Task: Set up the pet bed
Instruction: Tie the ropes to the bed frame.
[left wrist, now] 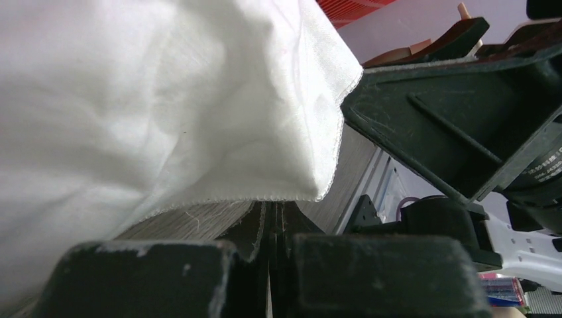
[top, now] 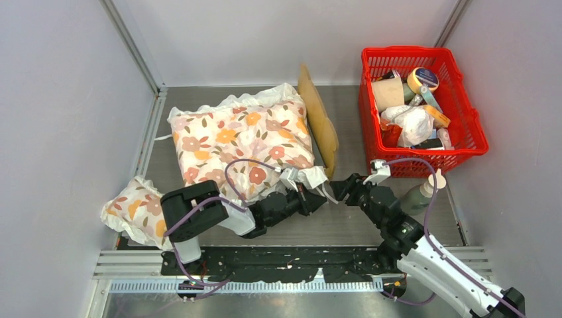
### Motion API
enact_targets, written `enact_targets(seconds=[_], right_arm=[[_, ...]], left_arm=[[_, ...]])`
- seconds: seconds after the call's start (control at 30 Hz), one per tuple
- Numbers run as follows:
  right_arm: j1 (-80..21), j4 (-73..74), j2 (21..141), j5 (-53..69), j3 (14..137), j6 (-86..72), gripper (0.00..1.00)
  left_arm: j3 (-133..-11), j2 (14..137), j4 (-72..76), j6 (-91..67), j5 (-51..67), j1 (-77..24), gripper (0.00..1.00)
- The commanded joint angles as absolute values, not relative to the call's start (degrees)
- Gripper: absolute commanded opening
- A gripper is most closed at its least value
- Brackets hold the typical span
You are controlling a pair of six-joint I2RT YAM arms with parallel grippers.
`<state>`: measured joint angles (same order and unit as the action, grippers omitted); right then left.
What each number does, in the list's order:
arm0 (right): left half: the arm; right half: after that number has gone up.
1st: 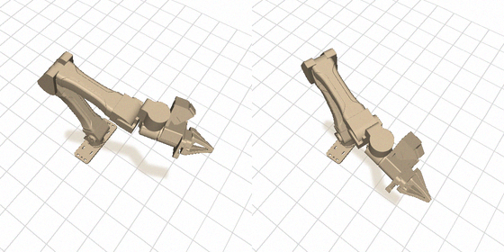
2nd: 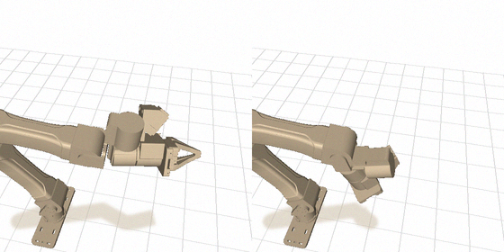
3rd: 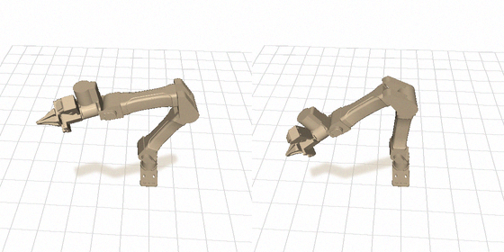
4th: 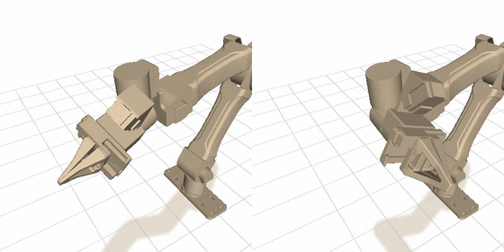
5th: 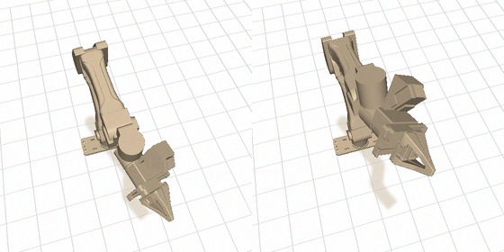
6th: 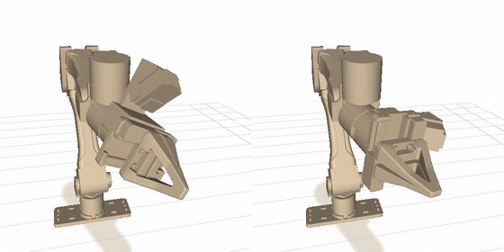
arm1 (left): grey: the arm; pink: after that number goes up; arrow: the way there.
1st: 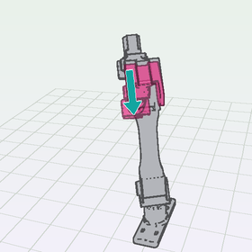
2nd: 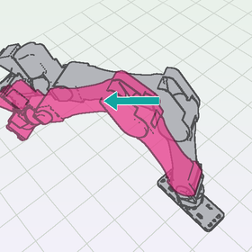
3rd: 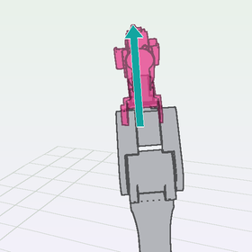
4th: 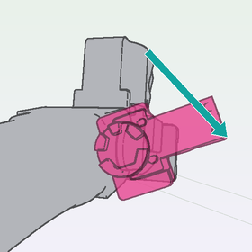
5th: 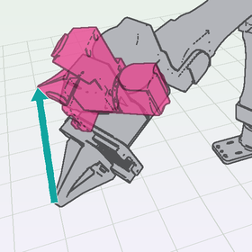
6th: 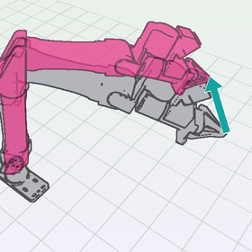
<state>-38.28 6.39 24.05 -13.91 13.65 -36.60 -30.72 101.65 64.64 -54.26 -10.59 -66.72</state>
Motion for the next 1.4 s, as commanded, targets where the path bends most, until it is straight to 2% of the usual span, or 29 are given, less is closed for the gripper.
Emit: enact_targets(seconds=[0.0,0.23,0.63,1.03,1.37], right_arm=[[-38.3,0.9,30.6,-12.3,17.5,-35.7,0.58],[-37.3,-5.3,43.6,-1.6,18.7,-33.8,0.48],[-34.4,-14.3,53.4,8.5,16.2,-35.8,0.48],[-33.8,0.1,42.5,-8.8,17.8,-33.5,0.49],[-33.8,4.8,42.6,-9.1,13.4,-40.7,0.54]], left_arm=[[-31.6,102.7,66.7,-50.5,-10.2,-67.2,0.00],[-32.4,104.9,70.2,-45.2,-9.9,-68.6,0.00],[-31.5,108.4,75.9,-42.9,-9.9,-68.9,0.00],[-28.5,106.0,78.8,-46.9,-12.7,-68.9,0.00],[-30.5,103.4,76.1,-53.7,-15.3,-68.8,0.00]])
